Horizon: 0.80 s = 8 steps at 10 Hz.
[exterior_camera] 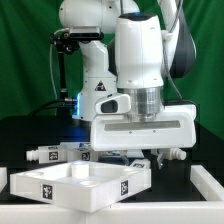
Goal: Assemble one leg
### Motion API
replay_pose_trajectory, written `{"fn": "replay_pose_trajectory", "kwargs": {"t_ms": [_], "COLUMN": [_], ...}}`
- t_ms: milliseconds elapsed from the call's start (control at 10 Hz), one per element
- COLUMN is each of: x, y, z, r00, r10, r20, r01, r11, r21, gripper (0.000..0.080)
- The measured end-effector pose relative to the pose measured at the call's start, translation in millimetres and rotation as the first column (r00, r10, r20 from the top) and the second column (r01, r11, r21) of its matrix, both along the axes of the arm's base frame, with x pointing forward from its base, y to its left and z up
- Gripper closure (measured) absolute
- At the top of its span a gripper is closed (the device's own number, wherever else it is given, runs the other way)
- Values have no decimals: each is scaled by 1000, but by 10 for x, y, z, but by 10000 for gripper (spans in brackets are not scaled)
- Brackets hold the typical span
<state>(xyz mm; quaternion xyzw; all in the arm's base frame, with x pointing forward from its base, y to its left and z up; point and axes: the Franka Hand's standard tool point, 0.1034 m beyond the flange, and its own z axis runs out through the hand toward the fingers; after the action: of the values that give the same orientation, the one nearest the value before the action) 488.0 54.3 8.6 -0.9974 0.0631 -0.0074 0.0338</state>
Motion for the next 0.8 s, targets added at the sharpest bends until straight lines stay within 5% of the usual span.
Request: {"fn": "replay_pose_trajectory", "kwargs": {"t_ms": [100,400,800], "x": [0,-68,-676], "y": [0,25,-28], "z": [0,5,246], "r00": [1000,1000,999], "r10": [0,-6,2], "r20": [0,-9,-45], "r01": [0,6,-3], "r11": [1000,1000,1000], "r21": [0,1,-6], "gripper": [479,479,479]}}
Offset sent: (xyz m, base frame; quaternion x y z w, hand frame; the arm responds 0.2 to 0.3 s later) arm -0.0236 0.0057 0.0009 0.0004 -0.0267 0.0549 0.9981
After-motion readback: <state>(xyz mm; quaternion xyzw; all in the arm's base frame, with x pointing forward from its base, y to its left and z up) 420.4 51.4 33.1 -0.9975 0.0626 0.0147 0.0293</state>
